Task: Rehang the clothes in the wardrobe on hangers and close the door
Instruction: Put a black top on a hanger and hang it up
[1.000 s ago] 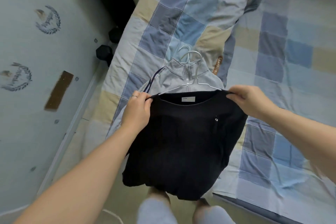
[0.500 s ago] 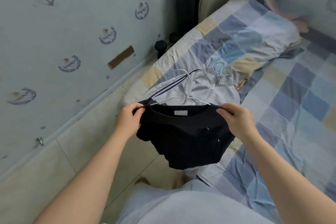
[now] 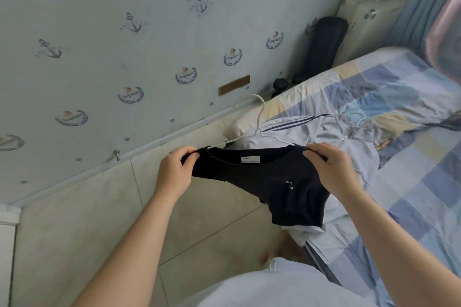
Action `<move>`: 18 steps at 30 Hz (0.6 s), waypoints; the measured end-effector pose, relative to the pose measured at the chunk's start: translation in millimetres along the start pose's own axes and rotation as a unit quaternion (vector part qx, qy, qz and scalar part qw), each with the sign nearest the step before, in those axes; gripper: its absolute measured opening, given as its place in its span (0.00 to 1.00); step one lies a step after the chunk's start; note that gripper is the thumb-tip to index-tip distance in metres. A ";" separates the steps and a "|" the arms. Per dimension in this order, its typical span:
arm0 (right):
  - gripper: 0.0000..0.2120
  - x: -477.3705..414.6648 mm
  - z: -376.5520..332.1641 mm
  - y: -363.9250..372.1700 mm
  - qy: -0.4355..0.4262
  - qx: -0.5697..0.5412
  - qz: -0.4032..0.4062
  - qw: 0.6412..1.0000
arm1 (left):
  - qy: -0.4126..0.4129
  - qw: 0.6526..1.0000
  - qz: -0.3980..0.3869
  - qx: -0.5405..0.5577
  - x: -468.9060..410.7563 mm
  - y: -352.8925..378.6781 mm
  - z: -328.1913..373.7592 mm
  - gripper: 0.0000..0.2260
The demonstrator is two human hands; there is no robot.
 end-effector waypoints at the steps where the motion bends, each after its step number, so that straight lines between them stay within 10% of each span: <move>1: 0.07 17.3 -11.9 11.2 -0.004 0.001 0.001 1.000 | 0.003 1.000 0.001 -0.001 11.2 -16.5 -11.1 0.06; 18: 0.20 197.7 -142.7 97.0 -0.088 0.022 -0.072 0.993 | -0.011 0.994 0.112 -0.005 217.8 -194.5 -105.3 0.06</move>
Point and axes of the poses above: each hand's wrist, its own x-axis away from the middle knuckle, its own y-axis out of the palm, z = x × y, the point moved 10 cm from there along -x, towards the middle knuckle
